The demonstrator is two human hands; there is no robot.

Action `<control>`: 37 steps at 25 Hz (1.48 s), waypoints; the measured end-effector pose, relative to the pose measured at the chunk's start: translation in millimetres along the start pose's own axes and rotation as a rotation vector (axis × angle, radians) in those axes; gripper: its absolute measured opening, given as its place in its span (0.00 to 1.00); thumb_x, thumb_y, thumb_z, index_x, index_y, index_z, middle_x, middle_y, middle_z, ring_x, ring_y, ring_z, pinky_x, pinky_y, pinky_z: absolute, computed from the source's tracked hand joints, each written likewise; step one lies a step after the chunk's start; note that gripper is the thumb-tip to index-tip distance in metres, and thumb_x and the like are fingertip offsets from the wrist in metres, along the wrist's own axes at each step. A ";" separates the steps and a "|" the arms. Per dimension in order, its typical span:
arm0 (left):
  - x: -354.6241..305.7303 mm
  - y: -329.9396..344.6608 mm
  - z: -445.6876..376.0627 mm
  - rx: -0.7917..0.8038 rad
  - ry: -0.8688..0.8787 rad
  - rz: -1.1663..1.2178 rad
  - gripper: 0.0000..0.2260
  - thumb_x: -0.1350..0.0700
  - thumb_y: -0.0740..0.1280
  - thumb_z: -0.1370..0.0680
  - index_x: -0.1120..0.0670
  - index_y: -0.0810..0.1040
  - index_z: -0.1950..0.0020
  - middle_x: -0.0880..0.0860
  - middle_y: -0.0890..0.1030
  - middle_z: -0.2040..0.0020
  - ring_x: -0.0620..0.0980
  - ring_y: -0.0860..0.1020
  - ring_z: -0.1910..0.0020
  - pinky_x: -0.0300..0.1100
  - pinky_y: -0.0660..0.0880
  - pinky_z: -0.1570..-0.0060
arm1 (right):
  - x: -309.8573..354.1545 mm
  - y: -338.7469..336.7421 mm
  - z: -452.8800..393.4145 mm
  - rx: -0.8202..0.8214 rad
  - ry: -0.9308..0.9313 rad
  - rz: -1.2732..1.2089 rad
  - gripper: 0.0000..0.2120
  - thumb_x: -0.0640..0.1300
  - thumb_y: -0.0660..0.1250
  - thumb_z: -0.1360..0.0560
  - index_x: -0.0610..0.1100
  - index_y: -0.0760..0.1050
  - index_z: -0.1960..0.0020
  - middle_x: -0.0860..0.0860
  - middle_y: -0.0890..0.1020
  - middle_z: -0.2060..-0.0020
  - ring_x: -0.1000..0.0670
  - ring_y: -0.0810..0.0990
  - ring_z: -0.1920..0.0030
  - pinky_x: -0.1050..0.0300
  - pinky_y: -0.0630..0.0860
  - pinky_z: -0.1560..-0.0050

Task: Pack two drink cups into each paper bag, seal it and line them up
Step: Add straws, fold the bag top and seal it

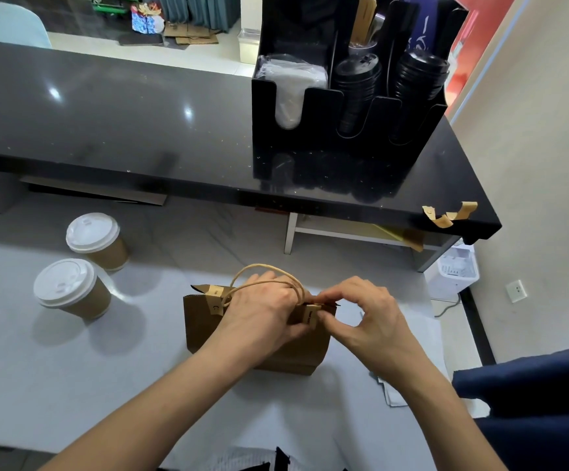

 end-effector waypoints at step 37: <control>106.1 -29.3 63.7 -0.123 0.018 0.275 0.10 0.51 0.75 0.26 0.44 0.80 0.46 0.38 0.81 0.50 0.44 0.73 0.46 0.46 0.73 0.44 | 13.4 19.1 9.9 -0.181 -0.049 0.189 0.04 0.51 0.72 0.25 0.52 0.84 0.53 0.60 0.83 0.56 0.57 0.79 0.53 0.49 0.74 0.49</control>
Point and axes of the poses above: each hand's wrist, its own z-axis away from the middle knuckle, its own y-axis out of the palm, x = y × z, the point moved 1 cm from there along -z, towards the middle knuckle
